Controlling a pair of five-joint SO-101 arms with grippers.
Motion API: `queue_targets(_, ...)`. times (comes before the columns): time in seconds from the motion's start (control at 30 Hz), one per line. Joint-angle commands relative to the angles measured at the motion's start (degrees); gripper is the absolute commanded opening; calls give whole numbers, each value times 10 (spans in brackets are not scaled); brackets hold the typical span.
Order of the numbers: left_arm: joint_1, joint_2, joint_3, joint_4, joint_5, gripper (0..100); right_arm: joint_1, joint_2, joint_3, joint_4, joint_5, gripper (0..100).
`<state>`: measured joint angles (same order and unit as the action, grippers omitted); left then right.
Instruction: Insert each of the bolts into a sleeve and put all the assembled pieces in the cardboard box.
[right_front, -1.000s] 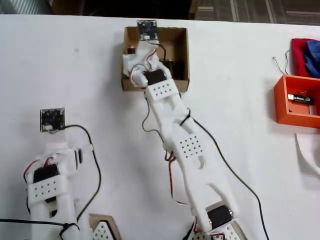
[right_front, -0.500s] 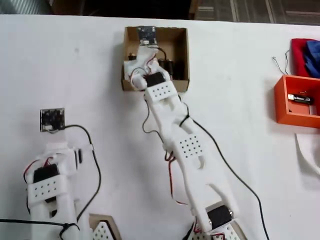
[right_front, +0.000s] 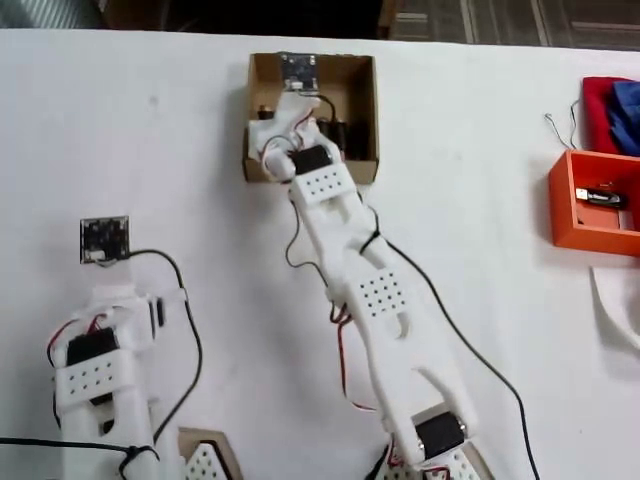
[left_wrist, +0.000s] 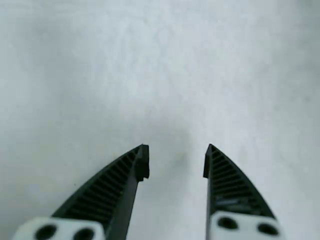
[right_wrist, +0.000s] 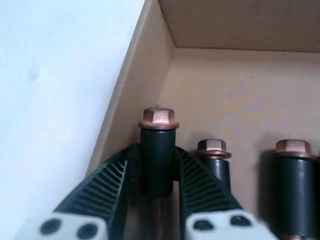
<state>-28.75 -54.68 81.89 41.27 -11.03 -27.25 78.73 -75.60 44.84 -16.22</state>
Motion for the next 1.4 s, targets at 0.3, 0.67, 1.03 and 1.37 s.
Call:
queue_targets(0.3,-2,-5,-2,-11,-4,199,12,3,-5,7,68,24)
queue_targets(0.67,-2,-5,-2,-11,-4,199,29,1,-4,24,9,24)
queue_targets(1.03,-2,-5,-2,-11,-4,199,37,1,-5,28,11,24)
queue_targets(1.37,-2,-5,-2,-11,-4,199,27,1,-5,51,13,32)
